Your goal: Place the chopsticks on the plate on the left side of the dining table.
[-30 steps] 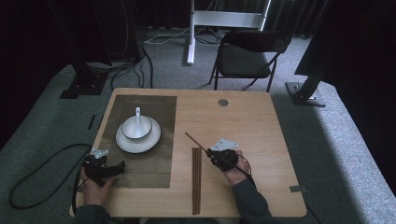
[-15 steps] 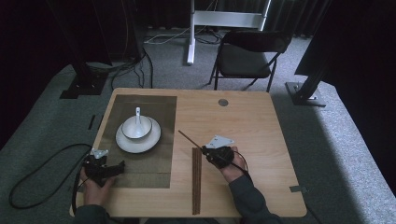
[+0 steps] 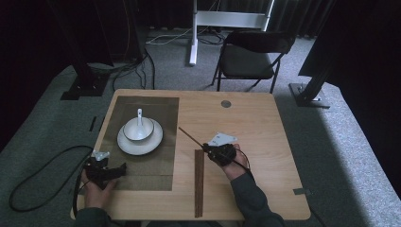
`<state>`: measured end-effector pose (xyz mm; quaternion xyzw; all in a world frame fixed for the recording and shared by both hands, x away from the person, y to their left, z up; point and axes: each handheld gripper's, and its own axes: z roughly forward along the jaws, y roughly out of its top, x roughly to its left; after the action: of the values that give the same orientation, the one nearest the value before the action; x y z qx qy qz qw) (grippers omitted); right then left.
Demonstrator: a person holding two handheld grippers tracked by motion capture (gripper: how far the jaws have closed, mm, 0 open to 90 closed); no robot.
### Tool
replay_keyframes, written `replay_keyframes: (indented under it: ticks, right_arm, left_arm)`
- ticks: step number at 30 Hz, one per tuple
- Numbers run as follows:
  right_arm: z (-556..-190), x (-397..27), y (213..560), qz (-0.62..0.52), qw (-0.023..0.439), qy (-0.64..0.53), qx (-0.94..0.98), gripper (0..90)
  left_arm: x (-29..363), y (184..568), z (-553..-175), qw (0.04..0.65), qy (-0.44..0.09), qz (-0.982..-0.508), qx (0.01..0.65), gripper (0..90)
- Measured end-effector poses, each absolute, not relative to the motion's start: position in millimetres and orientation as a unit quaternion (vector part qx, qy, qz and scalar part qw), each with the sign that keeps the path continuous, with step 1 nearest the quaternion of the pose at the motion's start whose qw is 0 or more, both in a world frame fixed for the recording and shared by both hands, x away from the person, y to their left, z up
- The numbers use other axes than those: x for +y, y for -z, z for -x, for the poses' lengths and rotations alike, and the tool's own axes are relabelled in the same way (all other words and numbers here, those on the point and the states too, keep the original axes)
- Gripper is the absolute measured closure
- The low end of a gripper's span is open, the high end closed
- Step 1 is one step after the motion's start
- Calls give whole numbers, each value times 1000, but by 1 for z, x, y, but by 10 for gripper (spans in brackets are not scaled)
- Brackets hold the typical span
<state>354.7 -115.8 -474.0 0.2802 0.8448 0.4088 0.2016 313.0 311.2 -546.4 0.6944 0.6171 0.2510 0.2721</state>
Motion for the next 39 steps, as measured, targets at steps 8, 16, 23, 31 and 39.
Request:
replay_keyframes:
  ticks: [8, 16, 23, 31, 39]
  right_arm:
    - [-356, -111, 472, -270, 201, -410, 848, 848]
    - [-357, -101, 465, -254, 202, -415, 850, 849]
    - [-357, -93, 461, -242, 200, -420, 852, 849]
    - [-360, -87, 456, -234, 199, -430, 849, 849]
    - [-361, -81, 454, -224, 198, -433, 851, 849]
  left_arm:
    - [311, 546, -313, 272, -251, -695, 617, 2]
    - [311, 546, -313, 272, -251, -694, 617, 2]
    - [311, 546, -313, 272, -251, -694, 617, 2]
    - [311, 546, -313, 273, -251, -694, 617, 2]
    - [311, 546, -313, 272, -251, -694, 617, 2]
